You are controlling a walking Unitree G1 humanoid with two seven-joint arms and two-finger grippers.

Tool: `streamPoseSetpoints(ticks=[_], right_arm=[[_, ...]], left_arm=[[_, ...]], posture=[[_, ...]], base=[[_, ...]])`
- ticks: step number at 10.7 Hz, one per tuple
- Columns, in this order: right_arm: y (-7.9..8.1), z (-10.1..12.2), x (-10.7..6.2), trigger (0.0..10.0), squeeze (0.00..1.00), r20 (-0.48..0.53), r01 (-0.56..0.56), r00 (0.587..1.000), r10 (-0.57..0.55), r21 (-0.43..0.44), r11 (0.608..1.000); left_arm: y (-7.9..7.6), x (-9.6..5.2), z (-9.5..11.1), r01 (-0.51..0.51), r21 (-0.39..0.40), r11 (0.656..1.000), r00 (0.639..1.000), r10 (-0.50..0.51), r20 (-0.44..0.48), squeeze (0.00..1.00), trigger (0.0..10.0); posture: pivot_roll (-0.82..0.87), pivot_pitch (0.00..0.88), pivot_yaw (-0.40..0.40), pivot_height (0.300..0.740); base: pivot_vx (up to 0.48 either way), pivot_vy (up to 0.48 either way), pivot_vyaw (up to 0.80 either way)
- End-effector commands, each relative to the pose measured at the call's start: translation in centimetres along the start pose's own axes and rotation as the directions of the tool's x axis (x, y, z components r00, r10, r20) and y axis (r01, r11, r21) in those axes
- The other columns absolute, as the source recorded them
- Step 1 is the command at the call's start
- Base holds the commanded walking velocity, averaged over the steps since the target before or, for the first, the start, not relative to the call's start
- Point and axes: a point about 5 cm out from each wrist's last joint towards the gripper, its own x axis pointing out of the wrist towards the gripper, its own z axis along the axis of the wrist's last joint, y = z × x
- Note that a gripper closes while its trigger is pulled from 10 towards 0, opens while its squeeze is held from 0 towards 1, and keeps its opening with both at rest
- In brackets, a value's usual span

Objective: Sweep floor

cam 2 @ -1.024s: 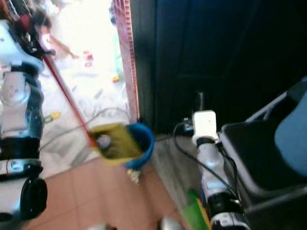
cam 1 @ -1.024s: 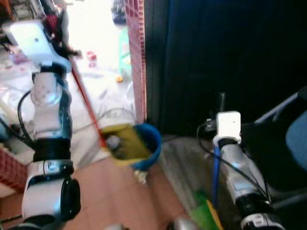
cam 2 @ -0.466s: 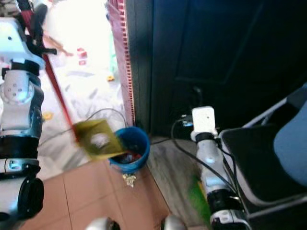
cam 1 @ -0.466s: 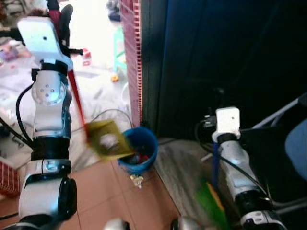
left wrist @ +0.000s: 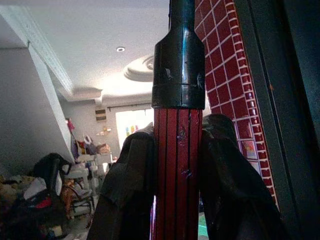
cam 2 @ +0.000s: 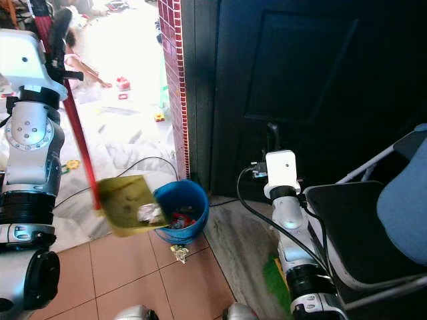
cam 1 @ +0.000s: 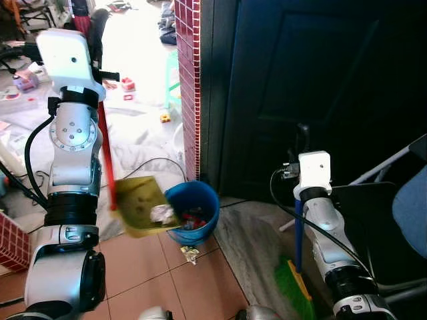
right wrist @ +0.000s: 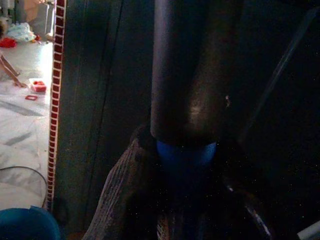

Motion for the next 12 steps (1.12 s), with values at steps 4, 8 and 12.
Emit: streamPoseSetpoints(ticks=[4,8,12], right_arm=[[-0.1,0.5,0.3,10.0,0.0,0.019,-0.004,1.0,0.005,-0.012,1.0],[-0.1,0.9,0.4,10.0,0.0,0.034,0.006,0.999,-0.006,-0.009,1.0],[0.2,1.0,0.6,10.0,0.0,0.039,0.001,0.999,-0.001,-0.006,1.0]], left_arm=[[-3.1,0.1,1.7,0.069,-0.003,0.998,0.99,-0.068,0.125,0.0,10.0],[-10.1,-2.9,-0.2,0.272,-0.039,0.962,0.957,-0.265,0.121,0.0,10.0],[-14.9,-5.2,0.1,0.497,-0.055,0.866,0.857,-0.479,0.188,0.0,10.0]], posture=[[-0.06,0.0,0.003,0.74],[-0.08,0.0,0.016,0.74],[-0.08,0.0,0.02,0.74]], base=[[0.0,0.0,0.0],[0.0,0.0,0.0],[0.0,0.0,0.0]])
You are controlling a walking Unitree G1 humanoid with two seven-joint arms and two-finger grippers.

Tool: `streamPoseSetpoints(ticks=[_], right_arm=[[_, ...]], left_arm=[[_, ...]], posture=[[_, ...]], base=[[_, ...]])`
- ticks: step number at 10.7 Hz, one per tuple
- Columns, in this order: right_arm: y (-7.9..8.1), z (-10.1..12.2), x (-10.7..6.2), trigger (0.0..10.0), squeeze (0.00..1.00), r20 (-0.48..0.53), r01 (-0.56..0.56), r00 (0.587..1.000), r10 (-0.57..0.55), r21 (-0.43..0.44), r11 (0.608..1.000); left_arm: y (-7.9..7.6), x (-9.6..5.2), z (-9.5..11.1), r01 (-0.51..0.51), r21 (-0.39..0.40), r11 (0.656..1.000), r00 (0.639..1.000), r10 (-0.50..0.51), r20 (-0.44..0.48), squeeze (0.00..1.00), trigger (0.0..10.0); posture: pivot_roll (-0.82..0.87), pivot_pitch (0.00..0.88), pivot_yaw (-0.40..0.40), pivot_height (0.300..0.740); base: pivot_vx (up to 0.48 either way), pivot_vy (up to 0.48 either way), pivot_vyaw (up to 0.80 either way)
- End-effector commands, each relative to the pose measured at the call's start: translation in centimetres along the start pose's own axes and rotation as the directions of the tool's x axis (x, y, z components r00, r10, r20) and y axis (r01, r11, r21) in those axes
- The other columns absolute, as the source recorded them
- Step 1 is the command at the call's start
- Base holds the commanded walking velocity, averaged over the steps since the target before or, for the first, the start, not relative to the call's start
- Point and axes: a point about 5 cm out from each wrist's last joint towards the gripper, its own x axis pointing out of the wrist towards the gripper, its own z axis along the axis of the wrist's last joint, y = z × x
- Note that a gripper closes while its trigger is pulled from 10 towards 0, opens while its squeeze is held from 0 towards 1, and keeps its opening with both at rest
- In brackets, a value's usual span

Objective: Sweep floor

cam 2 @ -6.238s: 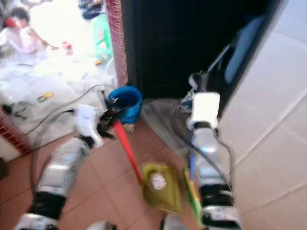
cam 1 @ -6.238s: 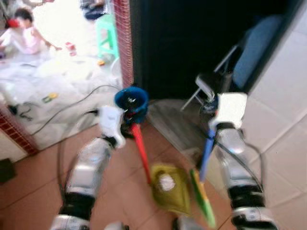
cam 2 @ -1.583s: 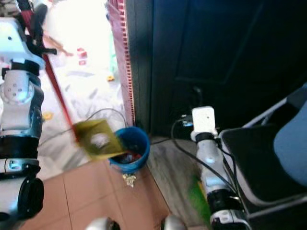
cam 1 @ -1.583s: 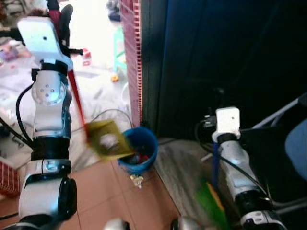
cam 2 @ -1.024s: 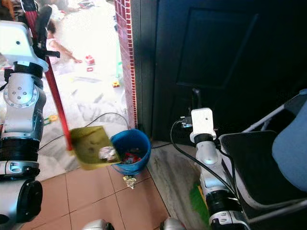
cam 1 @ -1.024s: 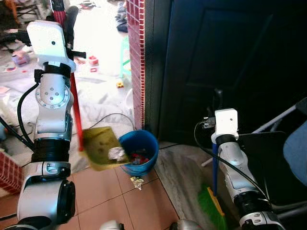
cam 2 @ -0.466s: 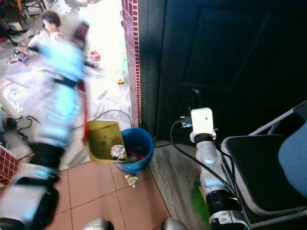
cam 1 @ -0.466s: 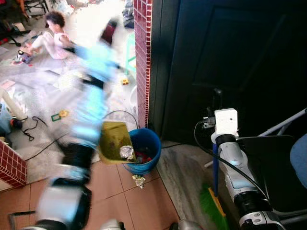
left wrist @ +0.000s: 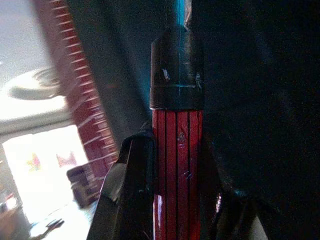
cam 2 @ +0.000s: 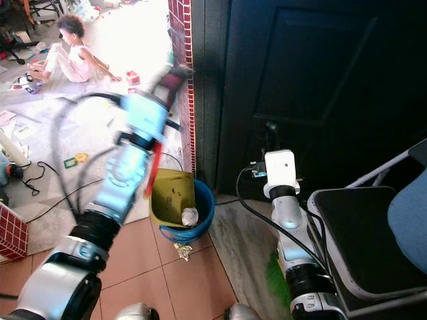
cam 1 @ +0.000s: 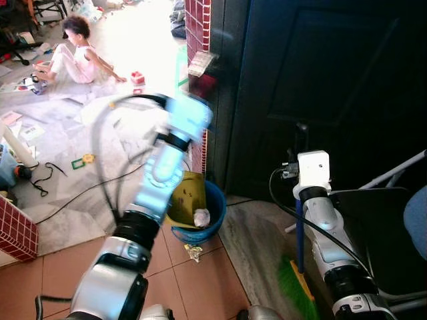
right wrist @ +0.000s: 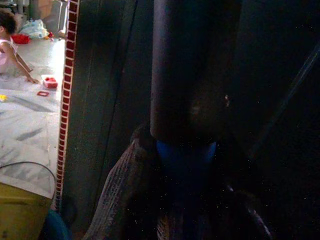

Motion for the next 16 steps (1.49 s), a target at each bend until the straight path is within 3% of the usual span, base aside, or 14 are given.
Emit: streamPoseSetpoints(ticks=[1,2,4,6,8,9,10,11,12,15,16], right_arm=[[0.1,1.0,0.6,10.0,0.0,0.04,0.0,0.999,0.0,-0.001,1.0],[0.2,0.9,0.7,10.0,0.0,0.04,-0.002,0.999,0.002,-0.001,1.0],[0.2,0.9,0.8,10.0,0.0,0.039,-0.005,0.999,0.005,-0.003,1.0],[0.3,0.9,0.9,10.0,0.0,0.039,-0.01,0.999,0.01,-0.005,1.0],[0.4,1.0,1.0,10.0,0.0,0.039,-0.014,0.999,0.014,-0.005,1.0],[0.4,1.0,1.0,10.0,0.0,0.038,-0.015,0.999,0.015,-0.003,1.0],[0.4,0.9,1.1,10.0,0.0,0.034,-0.016,0.999,0.016,-0.002,1.0],[0.4,0.9,1.1,10.0,0.0,0.034,-0.017,0.999,0.018,-0.001,1.0],[0.5,0.9,1.2,10.0,0.0,0.034,-0.017,0.999,0.017,0.003,1.0],[0.5,0.9,1.1,10.0,0.0,0.035,-0.012,0.999,0.012,0.008,1.0],[0.5,0.9,1.1,10.0,0.0,0.034,-0.011,0.999,0.01,0.011,1.0]], left_arm=[[-1.5,0.7,1.7,0.148,0.065,0.987,0.982,-0.155,0.107,0.0,10.0],[-2.9,0.5,2.5,0.279,0.138,0.95,0.94,-0.299,0.163,0.0,10.0],[-4.4,0.5,4.0,0.372,0.253,0.893,0.871,-0.43,0.239,0.0,10.0],[-4.1,1.2,4.1,0.329,0.134,0.935,0.907,-0.353,0.232,0.0,10.0],[-2.5,1.7,3.7,0.252,0.066,0.965,0.944,-0.261,0.201,0.0,10.0],[-2.1,1.8,4.0,0.258,0.143,0.955,0.933,-0.285,0.219,0.0,10.0],[-1.9,1.8,4.0,0.258,0.141,0.956,0.937,-0.284,0.205,0.0,10.0],[-2.1,1.6,4.0,0.284,0.198,0.938,0.924,-0.323,0.207,0.0,10.0],[-2.0,1.5,3.4,0.286,0.114,0.951,0.937,-0.303,0.173,0.0,10.0],[1.7,2.9,4.3,0.1,0.106,0.989,0.975,-0.118,0.19,0.0,10.0],[5.1,3.9,5.7,-0.05,0.1,0.994,0.974,0.026,0.225,0.0,10.0]], posture=[[-0.07,0.0,0.02,0.74],[-0.07,0.0,0.021,0.74],[-0.07,0.0,0.02,0.74],[-0.07,0.0,0.018,0.74],[-0.07,0.0,0.018,0.74],[-0.07,0.0,0.016,0.74],[-0.06,0.0,0.014,0.74],[-0.06,0.0,0.014,0.74],[-0.06,0.0,0.015,0.74],[-0.06,0.0,0.02,0.74],[-0.06,0.0,0.02,0.74]], base=[[0.0,0.0,0.0],[0.0,0.0,0.0],[0.0,0.0,0.0],[0.0,0.0,0.0],[0.0,0.0,0.0],[0.0,0.0,0.0],[0.0,0.0,0.0],[0.0,0.0,0.0],[0.0,0.0,0.0],[0.0,0.0,0.0],[0.0,0.0,0.0]])
